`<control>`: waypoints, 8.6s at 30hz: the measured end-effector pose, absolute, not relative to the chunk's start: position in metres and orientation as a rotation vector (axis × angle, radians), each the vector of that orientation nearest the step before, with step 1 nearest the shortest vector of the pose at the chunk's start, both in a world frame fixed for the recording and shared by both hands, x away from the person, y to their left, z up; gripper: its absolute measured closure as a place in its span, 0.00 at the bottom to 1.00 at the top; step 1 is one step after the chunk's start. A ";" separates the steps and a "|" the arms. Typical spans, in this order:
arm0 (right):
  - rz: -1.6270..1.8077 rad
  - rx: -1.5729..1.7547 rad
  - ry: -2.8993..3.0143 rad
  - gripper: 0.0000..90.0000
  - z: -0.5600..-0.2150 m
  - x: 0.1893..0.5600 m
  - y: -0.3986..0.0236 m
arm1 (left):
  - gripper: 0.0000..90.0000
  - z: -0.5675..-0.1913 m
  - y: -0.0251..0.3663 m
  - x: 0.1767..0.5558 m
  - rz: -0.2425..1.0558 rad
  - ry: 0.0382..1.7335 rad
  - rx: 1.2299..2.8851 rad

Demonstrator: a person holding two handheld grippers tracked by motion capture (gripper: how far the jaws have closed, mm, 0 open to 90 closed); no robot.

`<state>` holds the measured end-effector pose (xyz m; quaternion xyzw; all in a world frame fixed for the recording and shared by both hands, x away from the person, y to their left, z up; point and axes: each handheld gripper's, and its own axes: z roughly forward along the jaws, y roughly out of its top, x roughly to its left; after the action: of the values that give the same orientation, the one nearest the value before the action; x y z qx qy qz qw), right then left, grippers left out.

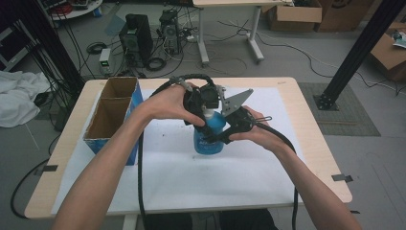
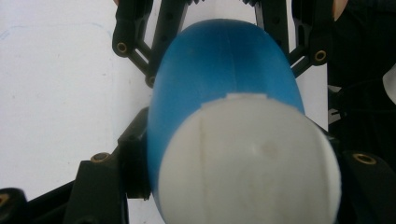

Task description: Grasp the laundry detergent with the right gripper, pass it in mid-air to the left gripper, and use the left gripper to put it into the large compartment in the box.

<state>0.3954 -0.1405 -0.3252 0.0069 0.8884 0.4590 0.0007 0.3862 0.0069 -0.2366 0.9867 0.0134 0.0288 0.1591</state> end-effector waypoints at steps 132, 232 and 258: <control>0.586 0.565 2.830 0.20 -0.326 0.400 -0.205 | 0.42 -0.116 0.200 0.408 0.264 1.724 2.367; 0.541 0.551 2.876 0.20 -0.347 0.385 -0.199 | 0.42 -0.286 0.252 0.406 0.235 2.107 2.160; 0.534 0.560 2.881 0.20 -0.351 0.385 -0.198 | 0.36 -0.278 0.247 0.406 0.264 2.092 2.167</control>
<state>0.3850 -0.1982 -0.3508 0.1870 0.9627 0.1786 0.0792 0.4056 0.2469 -0.2781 0.7154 0.6907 0.0873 0.0589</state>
